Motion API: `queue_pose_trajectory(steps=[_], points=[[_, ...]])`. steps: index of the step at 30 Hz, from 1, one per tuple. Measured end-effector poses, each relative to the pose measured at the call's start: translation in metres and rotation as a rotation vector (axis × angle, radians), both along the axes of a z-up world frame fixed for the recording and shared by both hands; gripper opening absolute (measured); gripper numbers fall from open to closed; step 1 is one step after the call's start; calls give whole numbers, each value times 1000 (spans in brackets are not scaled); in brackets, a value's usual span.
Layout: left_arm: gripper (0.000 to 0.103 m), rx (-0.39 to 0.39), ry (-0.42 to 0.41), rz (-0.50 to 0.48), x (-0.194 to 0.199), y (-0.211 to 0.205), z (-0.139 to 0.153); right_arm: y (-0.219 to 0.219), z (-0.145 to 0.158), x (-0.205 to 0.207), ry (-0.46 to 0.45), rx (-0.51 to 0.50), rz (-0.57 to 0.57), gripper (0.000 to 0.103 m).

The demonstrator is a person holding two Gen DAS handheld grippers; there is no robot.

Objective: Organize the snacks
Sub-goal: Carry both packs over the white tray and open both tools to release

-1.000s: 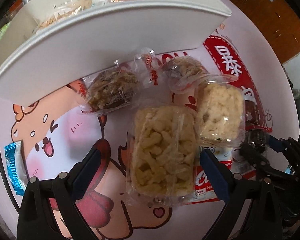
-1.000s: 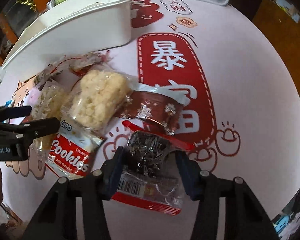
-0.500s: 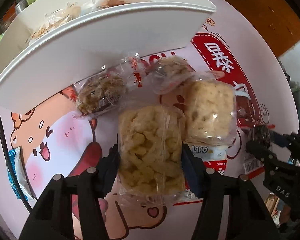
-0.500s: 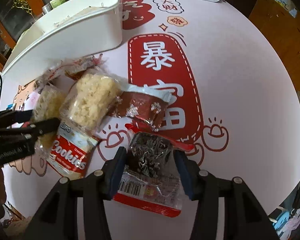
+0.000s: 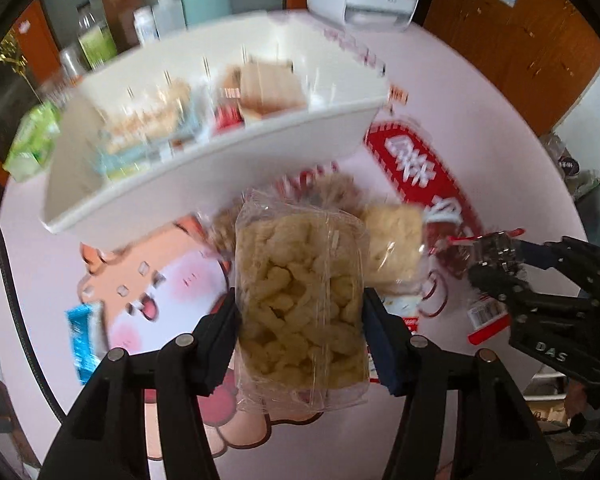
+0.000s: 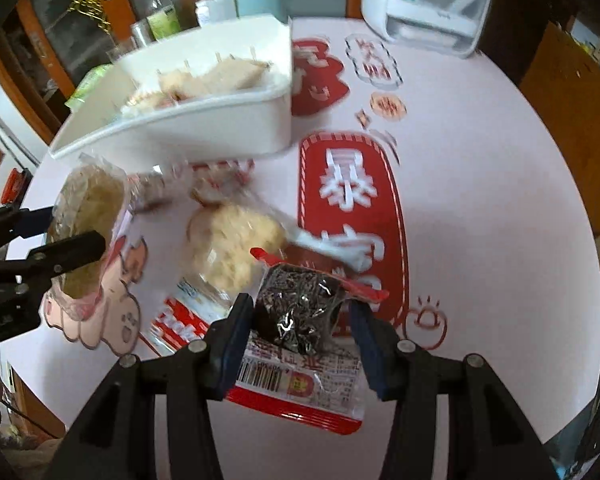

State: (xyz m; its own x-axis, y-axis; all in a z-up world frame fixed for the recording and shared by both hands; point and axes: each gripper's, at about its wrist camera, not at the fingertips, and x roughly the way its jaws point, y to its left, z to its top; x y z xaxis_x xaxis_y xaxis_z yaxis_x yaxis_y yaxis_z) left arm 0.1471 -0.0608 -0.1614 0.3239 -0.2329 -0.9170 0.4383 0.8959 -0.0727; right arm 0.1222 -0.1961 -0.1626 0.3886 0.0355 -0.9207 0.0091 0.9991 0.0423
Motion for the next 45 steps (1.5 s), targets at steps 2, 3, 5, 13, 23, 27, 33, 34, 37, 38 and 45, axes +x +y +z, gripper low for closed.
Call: queue_pose_trajectory(steps=[2, 3, 5, 13, 23, 27, 33, 34, 37, 38, 45], points=[[57, -19, -36, 10, -2, -1, 18, 3, 16, 7, -36, 1, 26, 50], [57, -31, -56, 16, -2, 4, 29, 4, 21, 10, -51, 0, 36, 50], [57, -54, -95, 30, 1, 10, 50, 9, 39, 17, -89, -1, 67, 50], [57, -78, -245, 75, 20, 34, 119, 29, 108, 57, -246, -29, 171, 50], [57, -50, -410, 156, 71, 65, 176, 55, 159, 128, -379, -46, 203, 50], [57, -51, -399, 206, 105, 78, 172, 67, 147, 154, -368, -45, 206, 51], [57, -44, -376, 241, 140, 92, 156, 81, 113, 182, -303, -45, 220, 52], [57, -39, -373, 241, 144, 93, 152, 82, 107, 186, -288, -47, 224, 53], [57, -17, -361, 233, 156, 93, 140, 87, 90, 196, -249, -50, 245, 53], [57, -9, -359, 231, 158, 92, 137, 87, 87, 196, -247, -55, 249, 56], [95, 13, -341, 245, 170, 91, 115, 95, 77, 192, -281, -96, 276, 81]])
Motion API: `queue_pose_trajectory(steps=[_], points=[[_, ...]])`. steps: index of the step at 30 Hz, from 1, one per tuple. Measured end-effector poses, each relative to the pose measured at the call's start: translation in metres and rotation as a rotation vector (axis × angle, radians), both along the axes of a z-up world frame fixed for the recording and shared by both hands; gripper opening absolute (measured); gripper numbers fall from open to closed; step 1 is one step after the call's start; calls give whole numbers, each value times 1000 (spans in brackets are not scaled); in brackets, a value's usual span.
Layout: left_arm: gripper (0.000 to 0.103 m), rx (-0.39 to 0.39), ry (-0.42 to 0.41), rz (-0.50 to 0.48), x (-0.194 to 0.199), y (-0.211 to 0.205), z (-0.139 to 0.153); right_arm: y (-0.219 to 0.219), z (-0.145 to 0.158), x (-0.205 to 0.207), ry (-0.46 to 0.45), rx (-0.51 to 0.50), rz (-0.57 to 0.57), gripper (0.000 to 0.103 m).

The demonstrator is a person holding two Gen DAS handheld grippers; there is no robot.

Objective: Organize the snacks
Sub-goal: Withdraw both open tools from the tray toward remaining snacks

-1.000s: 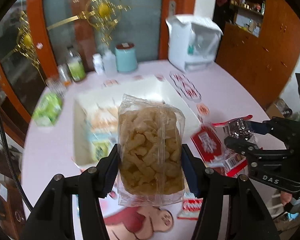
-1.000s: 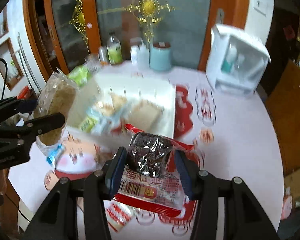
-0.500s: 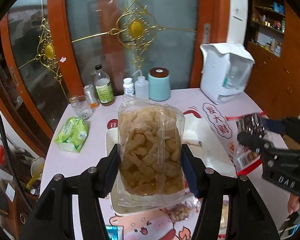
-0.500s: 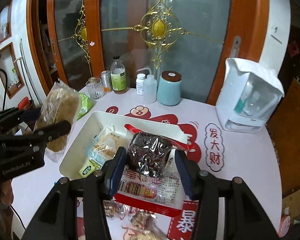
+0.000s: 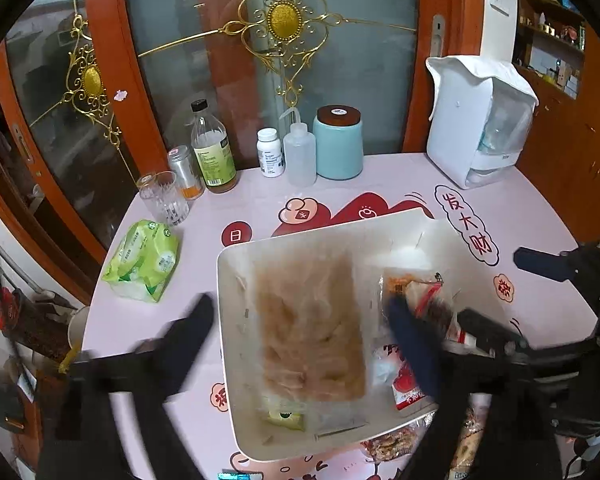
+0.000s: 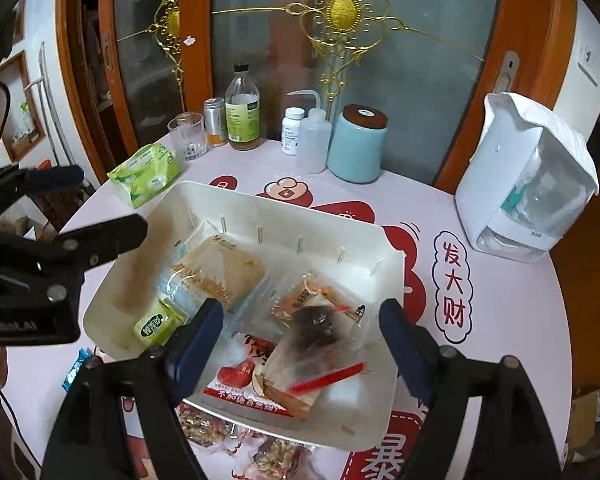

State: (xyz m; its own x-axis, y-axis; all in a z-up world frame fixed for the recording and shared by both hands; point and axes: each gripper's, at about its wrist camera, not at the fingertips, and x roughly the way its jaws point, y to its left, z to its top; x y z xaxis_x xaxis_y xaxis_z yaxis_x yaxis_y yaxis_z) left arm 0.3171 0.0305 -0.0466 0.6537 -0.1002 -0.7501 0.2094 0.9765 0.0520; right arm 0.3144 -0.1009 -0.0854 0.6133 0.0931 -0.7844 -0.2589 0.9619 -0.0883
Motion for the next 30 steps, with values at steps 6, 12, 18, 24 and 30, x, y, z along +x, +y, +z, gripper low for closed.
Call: queue_pose_trajectory(steps=[6, 12, 18, 24, 30], points=[[95, -7, -20, -10, -6, 0, 1, 1, 1, -14, -10, 8, 15, 81], [95, -18, -55, 1, -21, 4, 13, -9, 14, -30, -32, 60, -3, 81], [95, -38, -81, 13, -40, 7, 26, -18, 29, -46, -54, 102, -27, 81], [95, -43, -123, 14, -66, 6, 47, -26, 46, -71, -82, 137, -38, 81], [96, -61, -138, 26, -96, 5, 60, -35, 55, -103, -100, 147, -37, 81]])
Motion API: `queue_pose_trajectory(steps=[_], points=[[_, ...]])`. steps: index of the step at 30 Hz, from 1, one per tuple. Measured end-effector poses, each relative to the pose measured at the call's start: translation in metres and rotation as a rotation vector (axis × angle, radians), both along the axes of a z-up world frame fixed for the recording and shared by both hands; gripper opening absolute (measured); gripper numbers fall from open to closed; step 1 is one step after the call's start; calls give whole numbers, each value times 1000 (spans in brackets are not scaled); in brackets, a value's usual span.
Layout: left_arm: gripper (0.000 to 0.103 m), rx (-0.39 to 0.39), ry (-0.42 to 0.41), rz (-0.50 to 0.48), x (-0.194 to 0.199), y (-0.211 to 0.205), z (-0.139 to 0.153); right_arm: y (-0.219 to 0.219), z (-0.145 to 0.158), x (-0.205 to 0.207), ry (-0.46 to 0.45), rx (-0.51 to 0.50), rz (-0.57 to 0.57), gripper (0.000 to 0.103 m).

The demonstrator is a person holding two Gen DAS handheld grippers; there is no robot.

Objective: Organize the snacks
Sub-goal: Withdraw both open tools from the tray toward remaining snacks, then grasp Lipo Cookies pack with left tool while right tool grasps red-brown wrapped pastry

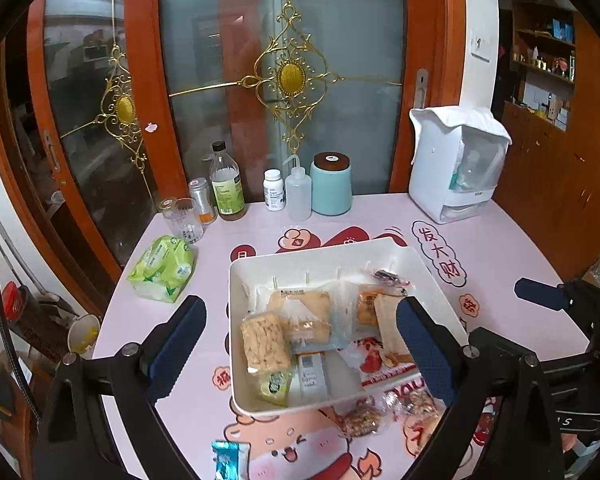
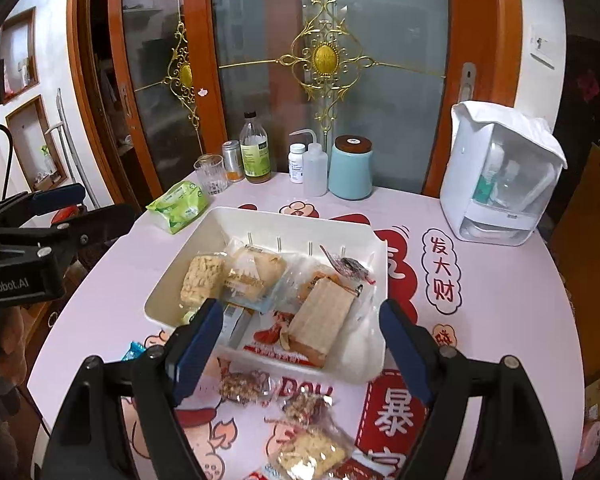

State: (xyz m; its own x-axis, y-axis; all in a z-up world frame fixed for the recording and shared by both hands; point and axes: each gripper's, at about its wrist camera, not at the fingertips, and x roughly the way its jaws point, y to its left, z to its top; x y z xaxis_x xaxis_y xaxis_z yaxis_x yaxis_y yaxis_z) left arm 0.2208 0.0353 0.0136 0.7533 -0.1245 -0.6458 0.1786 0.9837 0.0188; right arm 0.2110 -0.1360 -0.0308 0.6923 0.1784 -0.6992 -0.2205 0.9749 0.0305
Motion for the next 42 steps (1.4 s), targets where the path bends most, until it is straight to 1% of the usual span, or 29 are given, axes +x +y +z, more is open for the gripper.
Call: queue_pose_trajectory(steps=[4, 8, 11, 17, 21, 24, 26, 27, 30, 32, 34, 36, 39, 42], points=[[96, -5, 2, 8, -22, -3, 0, -9, -5, -19, 15, -3, -1, 81], [96, -13, 32, 16, -41, -9, -8, -23, -11, -37, 42, -4, -7, 81], [96, -7, 57, 19, -55, -18, -17, -33, -13, -50, 26, -21, -21, 81], [96, -1, 94, 16, -74, -34, -32, -67, -20, -70, -34, 33, -77, 81], [96, -2, 114, 22, -79, -41, -43, -83, -29, -71, -38, 12, -109, 81], [96, 5, 134, 24, -80, -47, -54, -98, -39, -68, -2, 0, -138, 81], [96, 8, 152, 20, -80, -52, -64, -108, -47, -66, 41, 12, -152, 81], [96, 8, 160, 15, -80, -55, -68, -113, -54, -65, 68, 3, -162, 81], [96, 7, 191, -6, -79, -65, -82, -121, -71, -63, 119, -73, -183, 81], [96, 9, 221, -26, -79, -75, -94, -125, -85, -63, 169, -93, -171, 81], [96, 10, 253, -48, -81, -85, -108, -126, -100, -64, 227, -90, -141, 81], [96, 8, 300, -73, -84, -96, -125, -122, -117, -68, 275, -76, -72, 81], [96, 16, 355, -104, -92, -109, -149, -111, -140, -76, 298, -106, 25, 81], [96, 21, 398, -126, -99, -118, -172, -100, -157, -81, 308, -133, 97, 81]])
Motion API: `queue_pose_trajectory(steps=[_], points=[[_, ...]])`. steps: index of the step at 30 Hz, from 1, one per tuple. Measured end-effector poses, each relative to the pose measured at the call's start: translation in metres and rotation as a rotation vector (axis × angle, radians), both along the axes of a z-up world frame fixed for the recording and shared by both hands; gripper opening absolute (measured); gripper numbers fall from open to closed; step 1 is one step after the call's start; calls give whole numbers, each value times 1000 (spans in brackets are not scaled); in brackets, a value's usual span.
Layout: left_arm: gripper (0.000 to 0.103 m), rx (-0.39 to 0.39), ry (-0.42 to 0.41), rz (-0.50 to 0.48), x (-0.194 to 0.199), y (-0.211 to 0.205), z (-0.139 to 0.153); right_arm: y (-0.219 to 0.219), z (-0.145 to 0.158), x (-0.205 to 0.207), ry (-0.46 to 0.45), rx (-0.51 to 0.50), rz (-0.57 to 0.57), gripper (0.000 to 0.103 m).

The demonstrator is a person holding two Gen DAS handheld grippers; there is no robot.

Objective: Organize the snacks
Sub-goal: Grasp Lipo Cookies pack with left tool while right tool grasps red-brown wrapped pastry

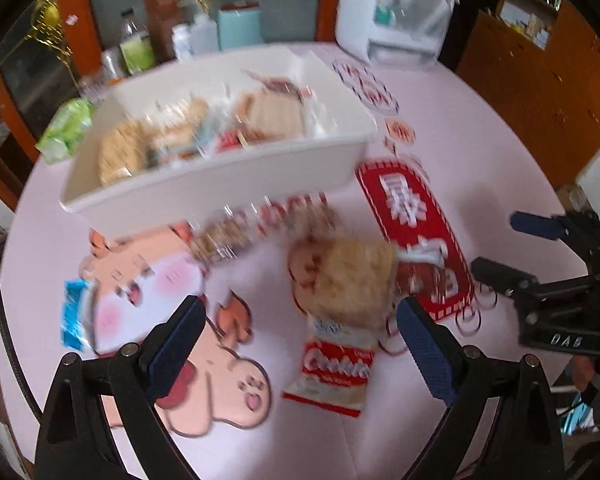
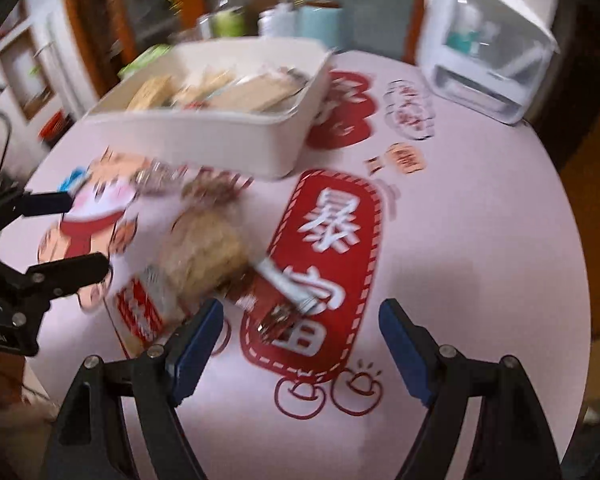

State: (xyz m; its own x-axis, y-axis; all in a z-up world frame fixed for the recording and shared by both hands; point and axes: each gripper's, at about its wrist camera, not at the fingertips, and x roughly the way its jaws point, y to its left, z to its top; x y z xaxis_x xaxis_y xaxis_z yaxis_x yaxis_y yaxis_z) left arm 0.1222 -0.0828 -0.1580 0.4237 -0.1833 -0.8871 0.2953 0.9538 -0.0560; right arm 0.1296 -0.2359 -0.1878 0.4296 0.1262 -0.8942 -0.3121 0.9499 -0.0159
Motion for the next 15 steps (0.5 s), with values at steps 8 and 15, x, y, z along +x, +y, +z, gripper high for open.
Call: queue_pose_trajectory(steps=[8, 15], points=[[96, 1, 119, -16, -12, -10, -53, 12, -30, 13, 43, -29, 148, 81], [96, 23, 166, -15, -13, -13, -74, 16, -49, 28, 78, -33, 168, 81]])
